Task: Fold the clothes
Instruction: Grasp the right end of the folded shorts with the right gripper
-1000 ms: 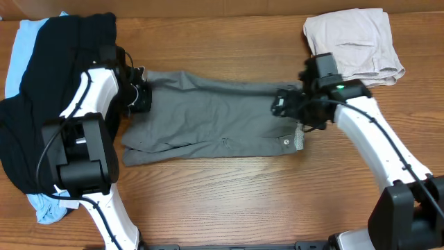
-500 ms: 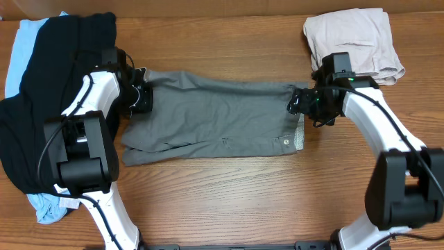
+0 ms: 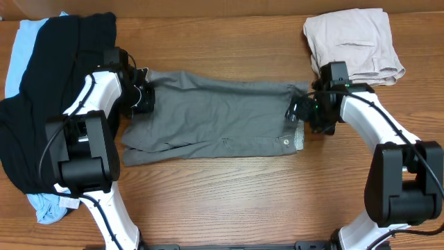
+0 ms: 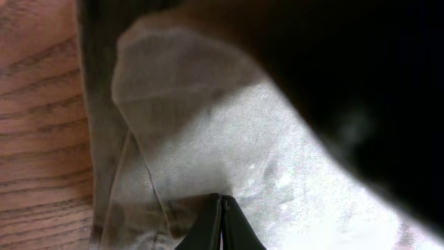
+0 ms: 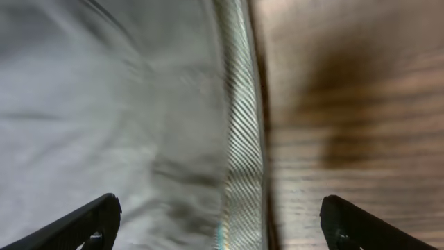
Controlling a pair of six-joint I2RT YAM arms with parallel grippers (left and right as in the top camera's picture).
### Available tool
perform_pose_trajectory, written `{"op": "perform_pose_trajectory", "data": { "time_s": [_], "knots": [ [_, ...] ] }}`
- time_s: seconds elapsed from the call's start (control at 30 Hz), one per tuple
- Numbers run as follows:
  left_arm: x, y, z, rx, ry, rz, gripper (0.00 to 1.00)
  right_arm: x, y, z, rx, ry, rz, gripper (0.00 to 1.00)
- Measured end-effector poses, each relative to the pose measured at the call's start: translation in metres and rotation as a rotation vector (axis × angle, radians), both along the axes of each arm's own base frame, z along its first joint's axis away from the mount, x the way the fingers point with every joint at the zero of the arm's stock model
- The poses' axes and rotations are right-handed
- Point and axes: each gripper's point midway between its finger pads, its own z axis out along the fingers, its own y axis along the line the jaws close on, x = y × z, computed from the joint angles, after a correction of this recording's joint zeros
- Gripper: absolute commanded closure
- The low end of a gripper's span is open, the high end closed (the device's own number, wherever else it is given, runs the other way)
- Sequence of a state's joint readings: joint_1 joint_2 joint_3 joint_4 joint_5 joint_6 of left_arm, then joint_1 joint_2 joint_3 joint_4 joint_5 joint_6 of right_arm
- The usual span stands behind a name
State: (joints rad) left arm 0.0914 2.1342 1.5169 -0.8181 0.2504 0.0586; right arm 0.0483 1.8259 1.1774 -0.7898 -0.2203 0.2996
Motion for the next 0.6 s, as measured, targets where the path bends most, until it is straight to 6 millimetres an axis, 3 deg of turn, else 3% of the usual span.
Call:
{"op": "perform_pose_trajectory", "data": {
  "time_s": [0.2, 0.47, 0.53, 0.6],
  "knots": [
    [0.000, 0.000, 0.000, 0.000, 0.000, 0.000, 0.96, -0.015, 0.001, -0.020, 0.012, 0.024, 0.000, 0.02],
    [0.000, 0.000, 0.000, 0.000, 0.001, 0.000, 0.96, -0.001, 0.011, -0.017, 0.080, -0.090, -0.005, 0.01],
    [0.000, 0.000, 0.000, 0.000, 0.001, 0.000, 0.96, 0.000, 0.013, -0.016, 0.095, -0.114, -0.009, 0.05],
    [0.000, 0.000, 0.000, 0.000, 0.002, 0.000, 0.96, 0.003, 0.015, -0.016, 0.107, -0.139, -0.011, 0.17]
  ]
}}
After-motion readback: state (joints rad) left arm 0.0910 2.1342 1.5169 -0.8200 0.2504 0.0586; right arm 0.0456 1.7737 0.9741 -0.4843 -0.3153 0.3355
